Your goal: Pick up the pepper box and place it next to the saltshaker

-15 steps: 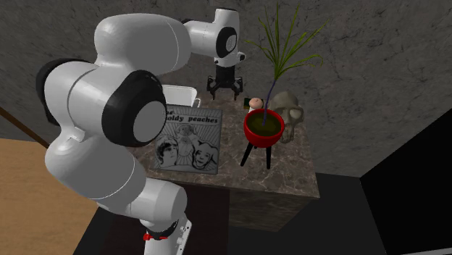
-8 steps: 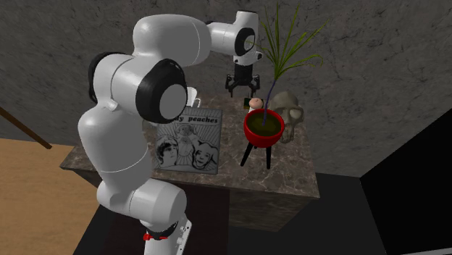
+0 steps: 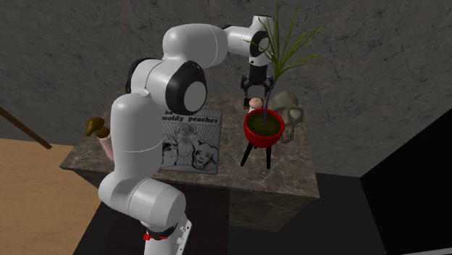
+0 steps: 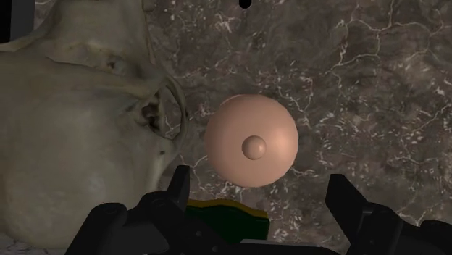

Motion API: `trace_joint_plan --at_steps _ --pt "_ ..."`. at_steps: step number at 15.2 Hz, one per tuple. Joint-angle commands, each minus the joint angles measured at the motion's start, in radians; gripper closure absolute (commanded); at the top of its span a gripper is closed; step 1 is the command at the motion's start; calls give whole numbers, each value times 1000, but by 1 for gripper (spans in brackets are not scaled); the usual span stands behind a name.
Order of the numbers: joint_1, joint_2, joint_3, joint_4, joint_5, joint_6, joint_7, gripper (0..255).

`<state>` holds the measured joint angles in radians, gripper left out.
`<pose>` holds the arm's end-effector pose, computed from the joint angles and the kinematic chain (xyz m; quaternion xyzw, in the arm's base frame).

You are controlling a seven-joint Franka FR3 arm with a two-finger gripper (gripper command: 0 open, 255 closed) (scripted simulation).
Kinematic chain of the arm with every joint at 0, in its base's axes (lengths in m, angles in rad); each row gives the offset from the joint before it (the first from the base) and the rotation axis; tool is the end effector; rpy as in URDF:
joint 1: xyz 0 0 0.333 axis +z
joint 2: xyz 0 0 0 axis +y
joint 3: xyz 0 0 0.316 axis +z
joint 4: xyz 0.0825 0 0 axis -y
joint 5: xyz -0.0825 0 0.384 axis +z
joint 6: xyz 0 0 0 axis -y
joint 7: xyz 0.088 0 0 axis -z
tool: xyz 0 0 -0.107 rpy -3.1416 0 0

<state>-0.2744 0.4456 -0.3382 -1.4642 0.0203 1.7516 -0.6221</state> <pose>0.5669 -0.3544 0.4268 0.9957 0.0127 -0.0906 0.0126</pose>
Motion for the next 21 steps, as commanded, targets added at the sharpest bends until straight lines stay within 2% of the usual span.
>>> trace_joint_plan --at_steps 1,6,13,14,21 --pt "-3 10 0 -10 2 20 -3 0" --pt "-3 12 0 -69 3 81 -4 0" --pt "-3 12 0 -69 3 81 -4 0" --pt "-3 12 0 -69 3 81 -4 255" --pt "-3 12 1 -69 3 81 -4 255"
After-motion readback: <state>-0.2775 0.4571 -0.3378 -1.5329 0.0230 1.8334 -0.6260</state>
